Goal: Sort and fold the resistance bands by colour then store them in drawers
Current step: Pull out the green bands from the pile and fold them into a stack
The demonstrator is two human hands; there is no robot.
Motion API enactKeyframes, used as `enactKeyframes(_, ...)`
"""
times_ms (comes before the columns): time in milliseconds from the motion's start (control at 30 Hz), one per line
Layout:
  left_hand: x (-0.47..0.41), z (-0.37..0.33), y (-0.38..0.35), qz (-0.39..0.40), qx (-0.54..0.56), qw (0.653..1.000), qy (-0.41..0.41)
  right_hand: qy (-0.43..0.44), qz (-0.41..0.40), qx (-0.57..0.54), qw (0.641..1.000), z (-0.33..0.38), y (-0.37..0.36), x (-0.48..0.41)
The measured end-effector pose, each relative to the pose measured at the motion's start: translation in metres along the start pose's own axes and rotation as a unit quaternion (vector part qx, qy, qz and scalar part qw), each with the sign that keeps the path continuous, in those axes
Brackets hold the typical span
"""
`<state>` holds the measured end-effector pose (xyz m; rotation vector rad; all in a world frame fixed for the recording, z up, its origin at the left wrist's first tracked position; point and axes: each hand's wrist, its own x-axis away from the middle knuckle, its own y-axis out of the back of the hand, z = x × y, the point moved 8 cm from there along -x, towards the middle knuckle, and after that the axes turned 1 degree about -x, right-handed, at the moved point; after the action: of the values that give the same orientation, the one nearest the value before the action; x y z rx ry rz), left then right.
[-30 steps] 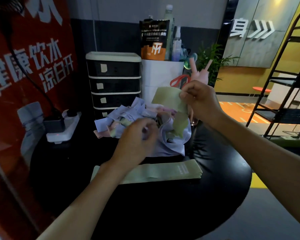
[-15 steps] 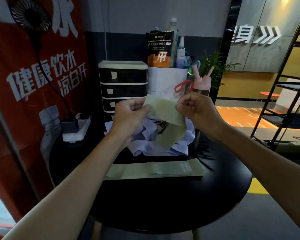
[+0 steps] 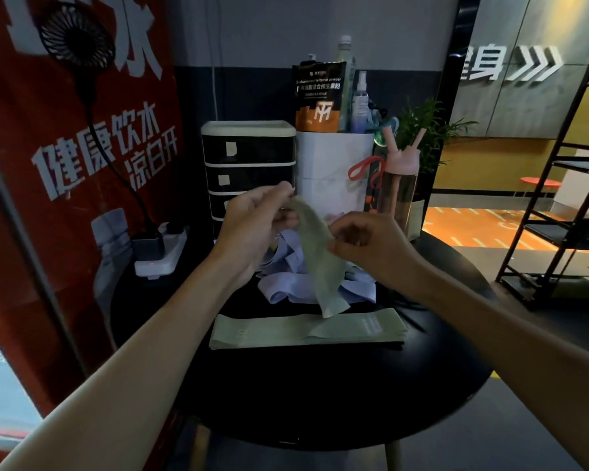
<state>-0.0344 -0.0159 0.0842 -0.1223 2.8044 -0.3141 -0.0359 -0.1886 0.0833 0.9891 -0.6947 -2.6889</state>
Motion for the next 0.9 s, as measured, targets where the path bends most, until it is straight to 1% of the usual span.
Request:
enactKeyframes(100,0.002,-0.002,0.004,-0.004,-0.058,0.998,-0.025,0.005,0.031,0.006,0.999,0.002,-0.012,0.004)
enactKeyframes(233,0.007,-0.008,0.006,0.041,-0.126,0.99,-0.038,0.009,0.082,0.011,0.997,0.006,-0.027,0.006)
enactKeyframes(267,0.009,-0.01,0.006,0.056,-0.13,0.989,-0.038,0.006,0.082,0.011,0.997,0.006,-0.028,0.005)
enactKeyframes(333,0.013,-0.015,0.005,0.083,-0.123,0.988,-0.044,-0.005,0.058,0.019,0.998,0.004,-0.025,0.003)
enactKeyframes(400,0.016,-0.02,0.004,0.102,-0.101,0.988,-0.053,-0.034,0.039,0.006,0.999,-0.001,-0.023,0.0)
enactKeyframes(500,0.017,-0.026,0.003,0.125,-0.083,0.986,-0.066,-0.094,0.095,-0.085,0.987,-0.011,-0.035,-0.001)
enactKeyframes(567,0.017,-0.029,0.003,0.136,-0.087,0.984,-0.077,-0.104,0.122,-0.108,0.981,-0.015,-0.042,-0.003)
enactKeyframes(600,0.016,-0.031,0.003,0.138,-0.089,0.983,-0.082,-0.106,0.121,-0.113,0.98,-0.015,-0.043,-0.004)
enactKeyframes(667,0.016,-0.034,0.005,0.125,-0.087,0.984,-0.09,-0.097,0.088,-0.098,0.987,-0.011,-0.04,-0.007)
enactKeyframes(800,0.011,-0.036,0.017,0.049,-0.077,0.992,-0.089,-0.084,0.014,-0.09,0.992,0.003,-0.027,-0.013)
enactKeyframes(900,0.012,-0.033,0.014,0.038,-0.069,0.994,-0.078,-0.085,-0.019,-0.097,0.991,0.011,-0.02,-0.018)
